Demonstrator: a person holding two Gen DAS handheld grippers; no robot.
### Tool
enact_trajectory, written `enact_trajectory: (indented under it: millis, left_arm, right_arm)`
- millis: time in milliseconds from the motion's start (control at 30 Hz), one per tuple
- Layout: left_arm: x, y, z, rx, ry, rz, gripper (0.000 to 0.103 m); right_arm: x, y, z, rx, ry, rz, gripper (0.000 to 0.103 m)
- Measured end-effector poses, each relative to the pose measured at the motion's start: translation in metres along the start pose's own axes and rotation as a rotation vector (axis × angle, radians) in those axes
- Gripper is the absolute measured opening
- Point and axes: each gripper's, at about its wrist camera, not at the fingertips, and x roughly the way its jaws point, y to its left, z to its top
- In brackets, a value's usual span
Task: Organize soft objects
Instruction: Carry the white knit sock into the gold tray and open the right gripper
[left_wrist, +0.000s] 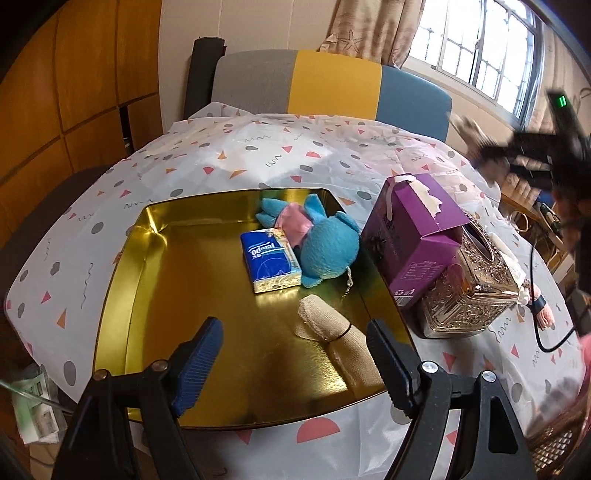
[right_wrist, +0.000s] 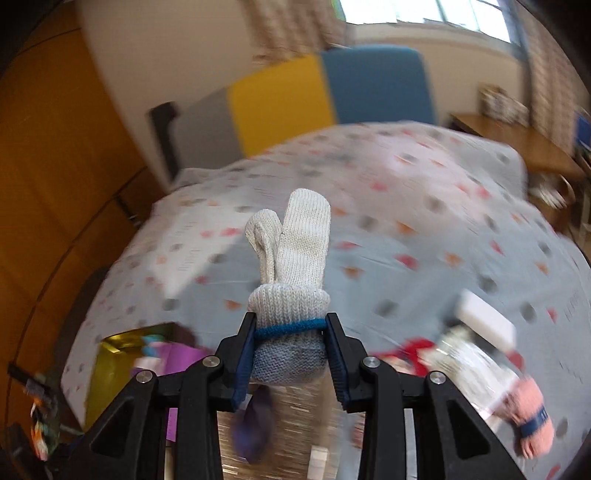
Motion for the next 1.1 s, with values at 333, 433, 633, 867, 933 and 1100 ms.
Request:
enact_trajectory:
  millis: [333,433,633,867,933,1100]
  left_arm:
    - [-0.006,0.032,-0.006,-0.075,-0.005,0.027,0.08]
    - [-0.011,0.056,-0.008,-0.13,-0.015,0.062,0.08]
    - [-0.018,0.106,-0.018,-0.24,-0.019,0.149,0.08]
    - [-0.018,0.114,-0.021,-0.262,-0.024,0.158,0.08]
    - [-0.018,0.109,-0.022,-0.249,-0.024,0.151,0.08]
    - [-0.015,0.097,-0.021,-0.219,-0.016,0.133,0.08]
  right_arm:
    - [0.032,0.153,-0.044,-0.303,0.147,0.255,0.035]
    - [0.049,0.179,-0.073,-0.338,0.22,0.299,0.035]
    - [0.085,0.207,-0.135,-0.371,0.381,0.344,0.035]
    - [0.113,0.222,-0.185,-0.434,0.506,0.259,0.037]
    - [0.118,0.219,-0.192,-0.428,0.522,0.244,0.04]
    - [0.119,0.209,-0.195,-0.408,0.508,0.214,0.043]
